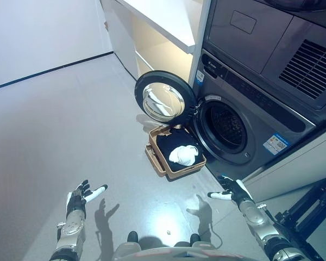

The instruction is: Put the clothes in the basket into the washing machine.

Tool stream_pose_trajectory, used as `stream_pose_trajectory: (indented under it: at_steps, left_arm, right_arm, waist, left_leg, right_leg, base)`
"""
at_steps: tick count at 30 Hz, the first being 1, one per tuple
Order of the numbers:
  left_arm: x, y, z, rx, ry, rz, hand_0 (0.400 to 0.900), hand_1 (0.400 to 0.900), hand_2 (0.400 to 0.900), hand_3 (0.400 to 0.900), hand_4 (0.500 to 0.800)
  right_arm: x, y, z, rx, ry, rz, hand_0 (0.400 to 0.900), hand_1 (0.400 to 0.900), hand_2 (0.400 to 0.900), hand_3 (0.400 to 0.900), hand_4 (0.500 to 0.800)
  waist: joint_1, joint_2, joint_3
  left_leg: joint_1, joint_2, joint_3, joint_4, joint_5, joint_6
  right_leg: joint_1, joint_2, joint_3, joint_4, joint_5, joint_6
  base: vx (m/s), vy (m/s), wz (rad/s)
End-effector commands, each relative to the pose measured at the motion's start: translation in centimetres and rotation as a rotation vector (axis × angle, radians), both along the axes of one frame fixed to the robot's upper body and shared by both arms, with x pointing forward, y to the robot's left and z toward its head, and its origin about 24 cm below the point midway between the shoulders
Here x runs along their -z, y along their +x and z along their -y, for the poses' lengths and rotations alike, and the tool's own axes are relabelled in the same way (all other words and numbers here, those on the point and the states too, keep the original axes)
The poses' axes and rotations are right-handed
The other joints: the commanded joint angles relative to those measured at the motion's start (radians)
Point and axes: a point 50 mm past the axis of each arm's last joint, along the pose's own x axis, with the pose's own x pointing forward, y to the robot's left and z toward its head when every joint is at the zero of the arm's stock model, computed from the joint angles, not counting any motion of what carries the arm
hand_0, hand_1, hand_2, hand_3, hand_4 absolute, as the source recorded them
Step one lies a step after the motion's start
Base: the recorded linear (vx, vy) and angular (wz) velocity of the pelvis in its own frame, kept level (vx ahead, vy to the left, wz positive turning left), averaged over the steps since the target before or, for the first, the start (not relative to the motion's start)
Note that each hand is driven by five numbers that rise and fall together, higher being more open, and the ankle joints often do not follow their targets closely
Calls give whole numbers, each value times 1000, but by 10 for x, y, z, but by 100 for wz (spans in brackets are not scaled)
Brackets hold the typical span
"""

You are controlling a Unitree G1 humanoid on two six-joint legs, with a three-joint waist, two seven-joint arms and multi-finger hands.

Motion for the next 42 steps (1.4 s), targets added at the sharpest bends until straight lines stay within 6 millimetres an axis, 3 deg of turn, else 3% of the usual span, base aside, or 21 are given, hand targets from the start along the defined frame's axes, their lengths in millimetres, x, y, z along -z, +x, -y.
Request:
stream_pose_trajectory:
  at_steps: [1, 12, 23, 30, 34, 37, 39, 40, 42]
  left_arm:
    - [-25, 20, -26, -5, 109, 96, 900, 900, 900, 900, 800]
    - [-23, 18, -24, -14, 95, 100, 900, 900, 900, 900, 800]
    - [-28, 22, -23, 4, 114, 116, 900, 900, 900, 900, 800]
    - [-30, 18, -28, -17, 117, 129, 900, 900, 900, 900, 800]
    - [-34, 22, -32, -37, 113, 151, 900, 900, 900, 900, 800]
    - [-31, 21, -31, -40, 96, 140, 900, 900, 900, 900, 800]
    - [-30, 23, -28, -44, 67, 148, 900, 900, 900, 900, 800]
    - [-28, 23, -28, -64, 50, 139, 900, 900, 900, 900, 800]
    - [-28, 26, -24, -52, 39, 146, 900, 900, 900, 900, 800]
  right_arm:
    - [-19, 26, -10, -41, 10, 147, 900, 900, 900, 900, 800]
    - [-18, 23, -8, -32, 10, 145, 900, 900, 900, 900, 800]
    - [-19, 20, -3, -18, 5, 138, 900, 900, 900, 900, 800]
    - [-24, 30, -8, -64, -2, 152, 900, 900, 900, 900, 800]
    - [-27, 29, -3, -89, -27, 149, 900, 900, 900, 900, 800]
    - [-27, 18, 9, -81, -35, 136, 900, 900, 900, 900, 800]
    - [-30, 13, 18, -64, -45, 138, 900, 900, 900, 900, 800]
    - [-30, 9, 24, -42, -51, 136, 900, 900, 900, 900, 800]
    - [-32, 5, 32, -13, -67, 138, 900, 900, 900, 900, 800]
  waist:
    - [13, -35, -51]
    - [10, -31, -53]
    - [1, -34, -36]
    - [26, -24, -19]
    - [18, -18, -12]
    - [22, -26, 3]
    - [27, -33, 24]
    - [26, -37, 33]
    - [26, -32, 36]
  left_leg:
    - [-40, 37, -18, 117, -101, -11]
    - [-38, 40, -30, 106, -93, -13]
    - [-21, 27, -52, 69, -79, -2]
    - [-1, 27, -16, 104, -109, 10]
    - [-39, 45, -37, 168, -112, -3]
    - [-128, 82, -99, 315, -39, -28]
    - [-166, 68, -155, 389, 27, -21]
    - [-187, 66, -174, 395, 71, -22]
    - [-217, 101, -179, 311, 140, -24]
  right_leg:
    - [-72, -47, 14, 69, 57, 15]
    - [-61, -44, 7, 62, 53, 10]
    - [-100, -62, 10, 179, 2, 9]
    - [-130, -71, 17, 229, 3, 25]
    - [-134, -46, 17, 252, -40, -1]
    - [-117, 16, -4, 267, -82, -60]
    - [-100, 36, -20, 273, -90, -89]
    - [-95, 43, -30, 278, -100, -97]
    - [-86, 59, -46, 291, -127, -109]
  base:
    - [2, -9, -3]
    - [2, -6, 3]
    - [11, 12, 11]
    - [24, -7, -24]
    - [13, -125, 9]
    - [5, -295, 23]
    - [-17, -233, 28]
    - [14, -175, 39]
    - [75, -94, 38]
